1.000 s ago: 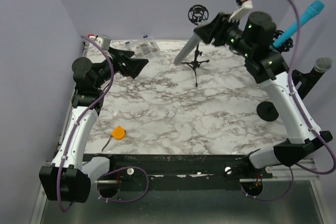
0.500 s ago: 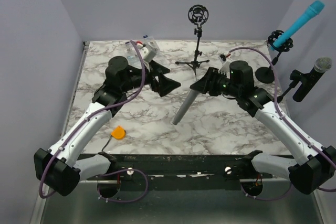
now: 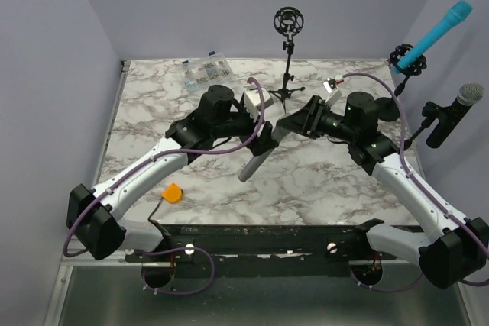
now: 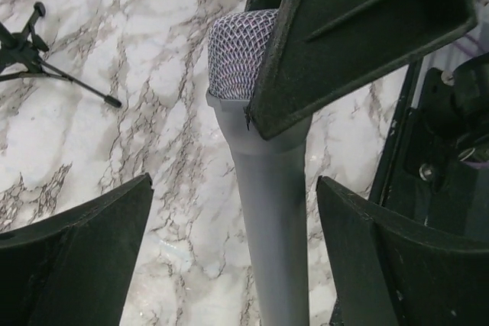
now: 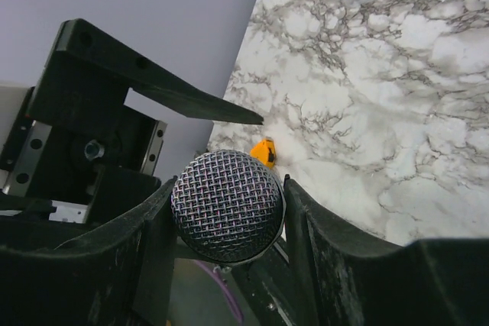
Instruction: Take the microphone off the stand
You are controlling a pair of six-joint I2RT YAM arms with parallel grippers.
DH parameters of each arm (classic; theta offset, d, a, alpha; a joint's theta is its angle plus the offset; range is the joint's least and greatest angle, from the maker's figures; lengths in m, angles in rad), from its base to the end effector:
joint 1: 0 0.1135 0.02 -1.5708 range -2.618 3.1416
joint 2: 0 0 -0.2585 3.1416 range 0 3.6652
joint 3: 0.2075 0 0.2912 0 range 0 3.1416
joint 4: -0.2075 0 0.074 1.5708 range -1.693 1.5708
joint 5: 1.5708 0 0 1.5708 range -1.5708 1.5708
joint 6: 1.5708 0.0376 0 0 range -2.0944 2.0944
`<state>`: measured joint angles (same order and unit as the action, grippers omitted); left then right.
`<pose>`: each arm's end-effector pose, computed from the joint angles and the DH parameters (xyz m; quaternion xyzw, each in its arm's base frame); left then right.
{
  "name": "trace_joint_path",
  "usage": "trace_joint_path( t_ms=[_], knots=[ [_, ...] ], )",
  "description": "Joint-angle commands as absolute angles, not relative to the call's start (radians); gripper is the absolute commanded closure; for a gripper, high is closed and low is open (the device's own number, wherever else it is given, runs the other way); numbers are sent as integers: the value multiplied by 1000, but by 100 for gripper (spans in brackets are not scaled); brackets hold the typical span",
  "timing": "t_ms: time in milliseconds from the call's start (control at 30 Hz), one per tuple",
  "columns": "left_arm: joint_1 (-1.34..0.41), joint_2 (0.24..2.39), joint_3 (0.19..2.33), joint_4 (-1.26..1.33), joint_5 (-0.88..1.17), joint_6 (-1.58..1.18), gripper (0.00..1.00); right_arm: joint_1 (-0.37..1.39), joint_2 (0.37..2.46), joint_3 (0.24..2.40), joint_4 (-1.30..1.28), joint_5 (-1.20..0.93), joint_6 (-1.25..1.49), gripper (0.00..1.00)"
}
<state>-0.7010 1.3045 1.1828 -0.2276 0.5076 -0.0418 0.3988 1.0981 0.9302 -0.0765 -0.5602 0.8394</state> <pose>0.2500 -0.2349 0.3513 0.3929 0.7037 -0.3931 0.4426 0.2650 0.1333 0.3296 -0.0006 0.7762 0.5208 0.3554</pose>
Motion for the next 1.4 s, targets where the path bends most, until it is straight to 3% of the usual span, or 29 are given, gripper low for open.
trace_joint_path(
  t_ms=[0, 233, 400, 500, 533, 600, 700, 967, 1367],
  knots=[
    [-745, 1359, 1222, -310, 333, 21, 18, 400, 1113, 882, 63, -663, 905, 99],
    [-756, 1406, 1234, -320, 336, 11, 33, 400, 1126, 857, 92, -647, 910, 99],
    [-767, 1419, 1245, -332, 358, 6, 57, 400, 1128, 845, 99, -643, 900, 97],
    [-768, 1422, 1251, -345, 336, -45, 69, 400, 1110, 878, -44, -523, 812, 36],
    [-770, 1427, 1254, -355, 318, -67, 73, 400, 1101, 899, -104, -474, 777, 20],
    [-773, 1441, 1260, -373, 292, -142, 83, 400, 1083, 936, -209, -364, 726, 7],
    [-769, 1453, 1218, -382, 250, -302, 100, 400, 1047, 970, -303, -209, 692, 0],
    [-729, 1386, 934, -352, 29, -669, 100, 400, 1027, 952, -351, -131, 634, 0],
    [-684, 1371, 741, -395, -244, -844, 97, 400, 1029, 909, -325, -173, 624, 1]
  ],
)
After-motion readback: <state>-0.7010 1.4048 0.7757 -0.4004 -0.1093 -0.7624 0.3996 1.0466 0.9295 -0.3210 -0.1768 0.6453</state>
